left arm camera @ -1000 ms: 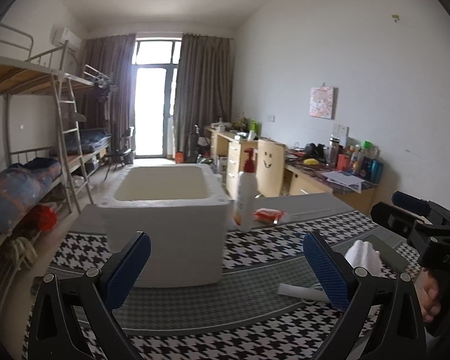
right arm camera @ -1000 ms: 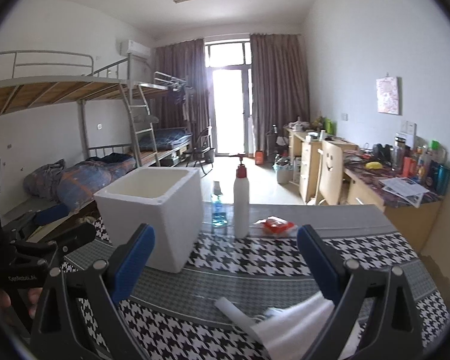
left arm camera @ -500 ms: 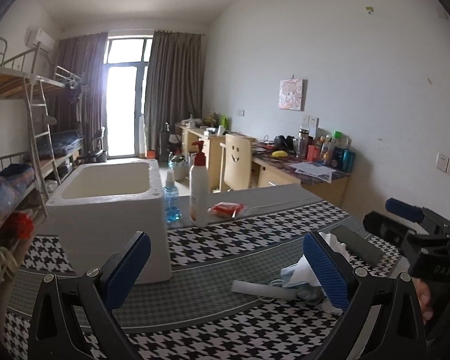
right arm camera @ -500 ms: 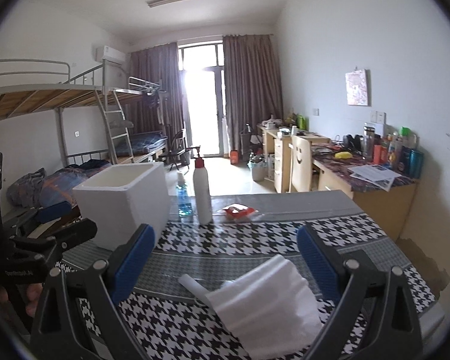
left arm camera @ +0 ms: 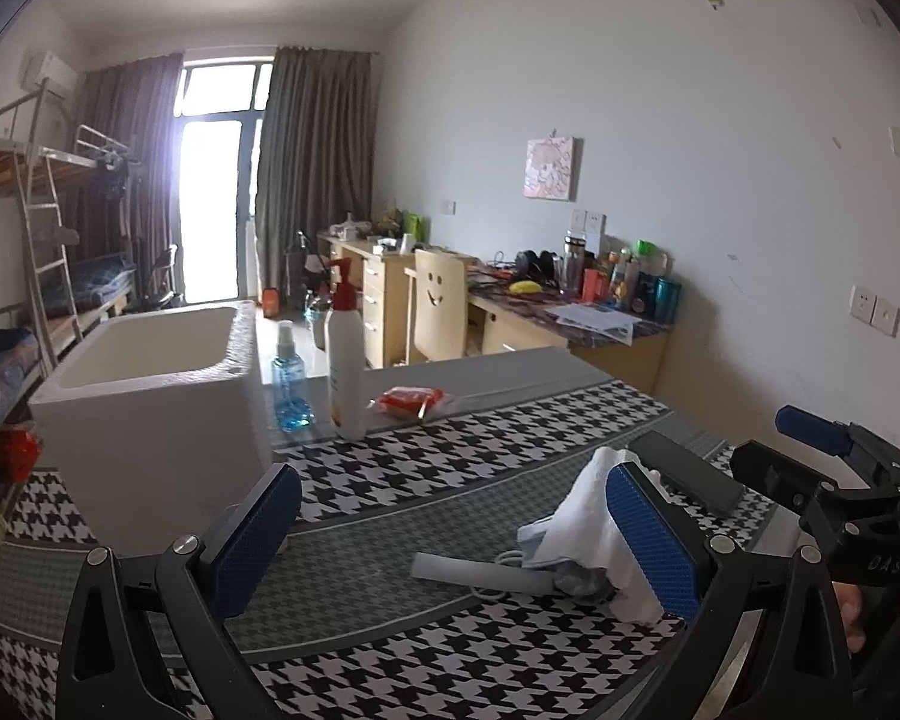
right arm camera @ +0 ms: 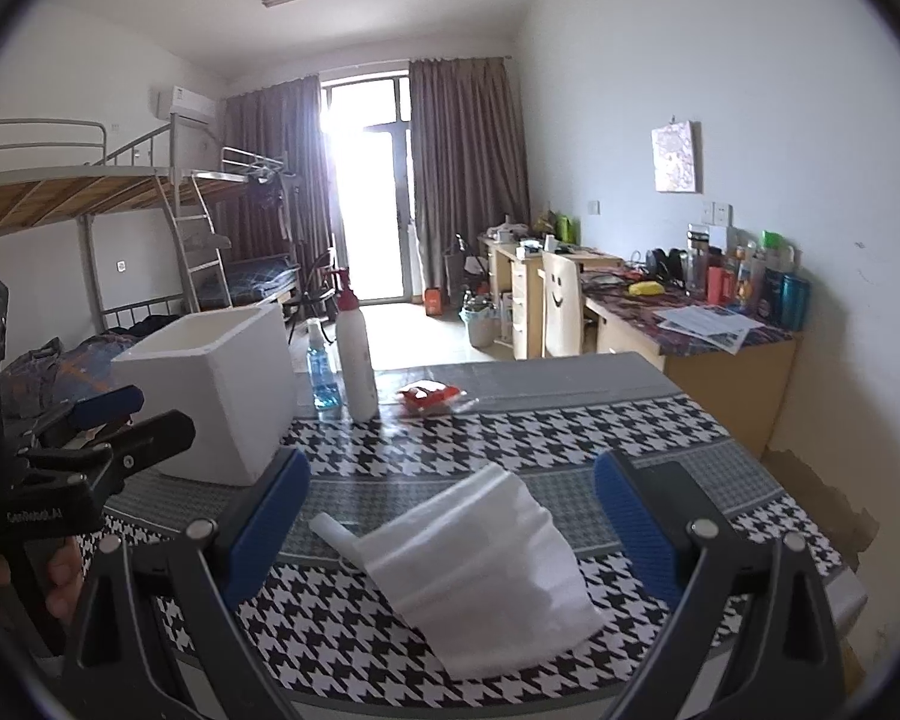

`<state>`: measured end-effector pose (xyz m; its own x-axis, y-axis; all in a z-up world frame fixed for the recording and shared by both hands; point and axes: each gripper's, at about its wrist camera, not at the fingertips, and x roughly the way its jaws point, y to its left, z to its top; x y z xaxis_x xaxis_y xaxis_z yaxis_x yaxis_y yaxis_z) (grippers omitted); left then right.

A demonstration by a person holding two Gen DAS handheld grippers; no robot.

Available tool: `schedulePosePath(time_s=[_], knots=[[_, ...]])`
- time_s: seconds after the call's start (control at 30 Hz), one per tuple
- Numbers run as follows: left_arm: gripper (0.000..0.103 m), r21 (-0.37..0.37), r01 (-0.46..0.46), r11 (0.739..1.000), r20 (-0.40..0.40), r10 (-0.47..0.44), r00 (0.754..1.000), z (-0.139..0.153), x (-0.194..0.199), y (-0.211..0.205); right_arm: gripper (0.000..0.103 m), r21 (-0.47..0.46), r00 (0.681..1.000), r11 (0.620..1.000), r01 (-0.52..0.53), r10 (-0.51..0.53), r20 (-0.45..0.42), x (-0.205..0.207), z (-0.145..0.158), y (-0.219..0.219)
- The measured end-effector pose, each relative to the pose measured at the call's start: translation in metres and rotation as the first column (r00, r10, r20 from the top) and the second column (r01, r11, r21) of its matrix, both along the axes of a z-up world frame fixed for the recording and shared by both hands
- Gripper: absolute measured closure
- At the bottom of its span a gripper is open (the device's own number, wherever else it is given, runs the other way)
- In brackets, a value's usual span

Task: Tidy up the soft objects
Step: 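Move the right gripper toward the white tissue sheet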

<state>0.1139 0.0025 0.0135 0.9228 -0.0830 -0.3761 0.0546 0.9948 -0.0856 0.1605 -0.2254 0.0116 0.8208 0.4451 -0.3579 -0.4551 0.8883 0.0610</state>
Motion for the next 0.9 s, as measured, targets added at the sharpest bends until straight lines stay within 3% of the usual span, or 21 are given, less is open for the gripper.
schedulePosePath(time_s=[0.27,0.53,0.9], knots=[[0.001,0.007,0.028,1.0,-0.046,-0.028,0.999,-0.011,0.013,-0.013,0.005,-0.016,0.998,0.998,0.054,-0.054,-0.016,0.003,-0.007,-0.008],[0.001,-0.01,0.054,0.999,-0.044,-0.054,0.998,-0.012,0.014,-0.02,0.005,-0.023,0.995,0.995,0.095,-0.095,-0.02,0.001,-0.01,-0.018],[0.001,0.0,0.021,1.0,-0.086,-0.02,0.996,-0.024,0.019,-0.019,0.005,-0.032,0.993,0.994,0.102,-0.104,-0.054,0.002,-0.022,-0.027]])
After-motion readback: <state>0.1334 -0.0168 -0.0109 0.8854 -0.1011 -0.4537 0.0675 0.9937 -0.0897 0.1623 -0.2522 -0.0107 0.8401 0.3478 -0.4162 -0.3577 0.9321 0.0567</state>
